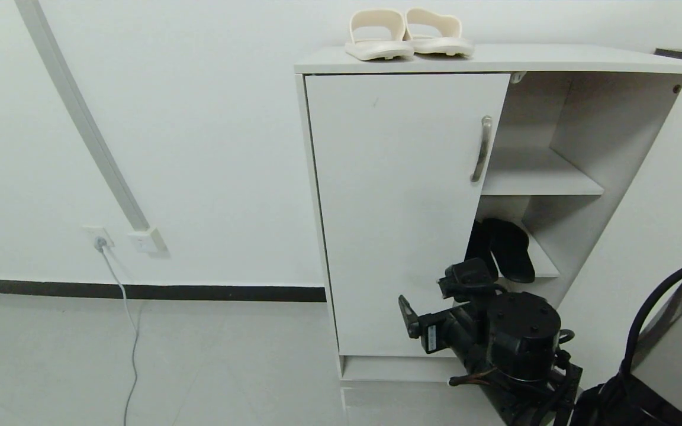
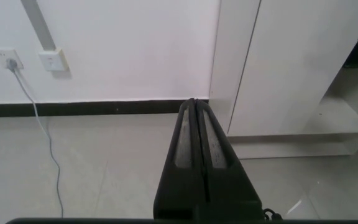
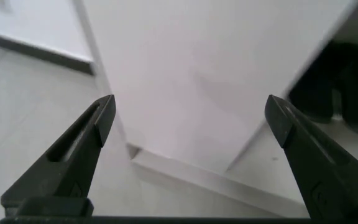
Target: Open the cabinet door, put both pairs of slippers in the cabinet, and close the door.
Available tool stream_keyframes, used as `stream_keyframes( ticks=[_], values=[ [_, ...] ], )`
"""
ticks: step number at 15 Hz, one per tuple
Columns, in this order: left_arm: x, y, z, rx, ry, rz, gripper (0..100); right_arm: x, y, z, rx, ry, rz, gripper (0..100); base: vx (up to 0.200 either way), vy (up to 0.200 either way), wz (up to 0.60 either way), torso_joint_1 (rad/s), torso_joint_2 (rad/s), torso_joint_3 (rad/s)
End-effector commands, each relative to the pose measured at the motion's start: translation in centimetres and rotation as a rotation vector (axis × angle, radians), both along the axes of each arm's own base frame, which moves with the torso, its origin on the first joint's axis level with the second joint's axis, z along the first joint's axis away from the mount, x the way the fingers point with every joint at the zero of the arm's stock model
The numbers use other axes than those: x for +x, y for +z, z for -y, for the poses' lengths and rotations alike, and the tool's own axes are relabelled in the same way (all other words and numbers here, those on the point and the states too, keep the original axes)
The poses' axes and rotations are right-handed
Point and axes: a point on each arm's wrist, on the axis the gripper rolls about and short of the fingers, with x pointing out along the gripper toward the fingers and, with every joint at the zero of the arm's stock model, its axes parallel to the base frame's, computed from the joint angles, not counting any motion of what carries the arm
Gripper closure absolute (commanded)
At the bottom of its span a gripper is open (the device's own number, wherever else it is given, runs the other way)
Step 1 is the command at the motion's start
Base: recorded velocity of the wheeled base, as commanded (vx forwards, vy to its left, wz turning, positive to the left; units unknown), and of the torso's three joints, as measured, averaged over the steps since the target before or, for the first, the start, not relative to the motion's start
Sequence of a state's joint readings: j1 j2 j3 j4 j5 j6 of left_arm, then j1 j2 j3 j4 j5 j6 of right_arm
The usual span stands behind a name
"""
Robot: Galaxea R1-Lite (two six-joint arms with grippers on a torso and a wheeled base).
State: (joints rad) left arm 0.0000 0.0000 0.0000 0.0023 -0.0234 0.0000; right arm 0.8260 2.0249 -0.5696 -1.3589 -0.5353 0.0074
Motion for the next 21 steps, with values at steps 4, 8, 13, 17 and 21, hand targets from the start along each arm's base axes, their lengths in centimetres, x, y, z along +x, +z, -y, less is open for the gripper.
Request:
stream_keyframes(
  ticks=[4, 8, 13, 17, 21],
  values=[
    [0.01, 0.0, 0.0, -0.002, 0.0, -0.002, 100, -0.15, -0.68, 0.11, -0.025, 0.006, -0.015, 0, 0.0, 0.0, 0.0, 0.0, 0.0, 0.0],
    [0.01, 0.01, 0.0, 0.0, 0.002, -0.001, 100, -0.2, -0.82, 0.16, -0.03, 0.005, -0.019, 0, 0.0, 0.0, 0.0, 0.0, 0.0, 0.0],
    [0.01, 0.0, 0.0, 0.0, 0.0, -0.002, 100, -0.25, -0.82, 0.14, -0.028, 0.008, -0.018, 0, 0.0, 0.0, 0.0, 0.0, 0.0, 0.0],
    [0.01, 0.0, 0.0, 0.0, 0.0, -0.002, 100, -0.49, -0.74, -0.04, -0.02, 0.018, -0.011, 0, 0.0, 0.0, 0.0, 0.0, 0.0, 0.0],
    [0.01, 0.0, 0.0, 0.0, 0.0, -0.002, 100, -0.59, -0.68, -0.19, -0.015, 0.037, -0.009, 0, 0.0, 0.0, 0.0, 0.0, 0.0, 0.0]
  ],
)
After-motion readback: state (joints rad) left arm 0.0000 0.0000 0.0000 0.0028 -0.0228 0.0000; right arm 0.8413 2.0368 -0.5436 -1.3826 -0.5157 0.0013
